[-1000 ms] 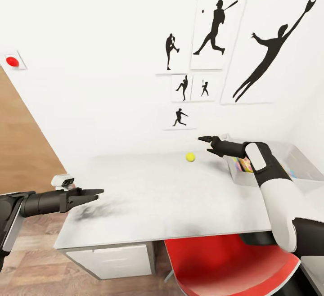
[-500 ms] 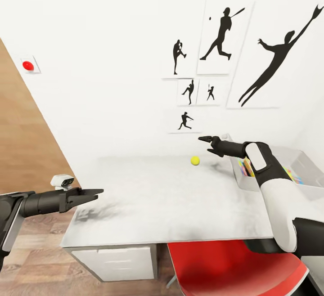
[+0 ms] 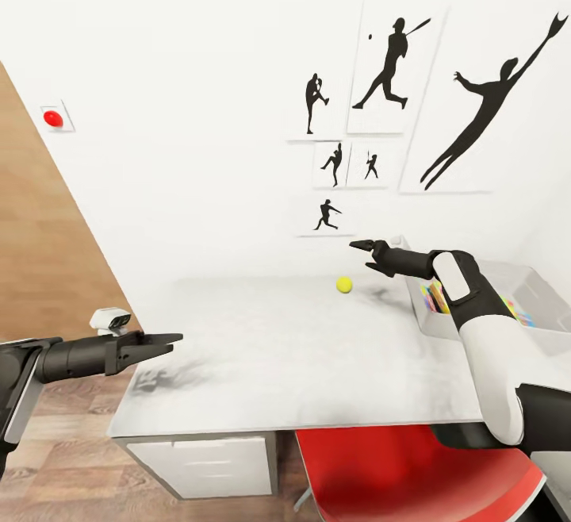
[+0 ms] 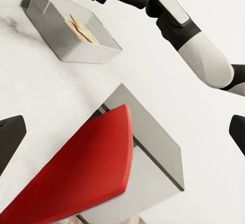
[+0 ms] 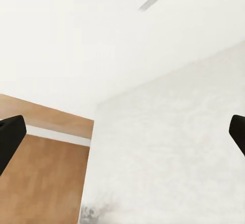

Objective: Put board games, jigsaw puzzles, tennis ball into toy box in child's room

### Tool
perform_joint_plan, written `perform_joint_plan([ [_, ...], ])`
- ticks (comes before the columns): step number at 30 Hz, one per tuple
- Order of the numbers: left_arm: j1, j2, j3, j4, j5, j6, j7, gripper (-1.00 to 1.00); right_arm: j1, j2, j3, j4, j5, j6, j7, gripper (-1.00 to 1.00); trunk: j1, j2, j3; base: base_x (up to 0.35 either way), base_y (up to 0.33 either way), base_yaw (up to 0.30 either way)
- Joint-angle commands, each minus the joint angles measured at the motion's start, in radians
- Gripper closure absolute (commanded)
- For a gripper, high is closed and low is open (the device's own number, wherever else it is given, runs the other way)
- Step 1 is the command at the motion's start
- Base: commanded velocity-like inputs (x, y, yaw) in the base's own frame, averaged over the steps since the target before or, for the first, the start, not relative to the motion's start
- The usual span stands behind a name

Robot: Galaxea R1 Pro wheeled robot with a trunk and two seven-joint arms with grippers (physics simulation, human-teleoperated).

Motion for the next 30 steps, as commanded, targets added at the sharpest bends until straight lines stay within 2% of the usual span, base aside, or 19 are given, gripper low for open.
perform_joint_plan([
  [1,-0.001,0.0,0.0,0.0,-0.001,0.011,-0.004,-1.0,-0.001,0.0,-0.004,0.0,0.006,0.005,0.007,-1.0,0.001,-0.002,-0.002,0.0,0.0,-0.014],
  [30,-0.001,0.0,0.001,0.0,0.0,0.011,-0.004,-1.0,-0.001,0.002,-0.003,0.0,0.005,-0.006,0.007,-1.0,0.001,-0.002,0.041,0.005,0.0,-0.092],
])
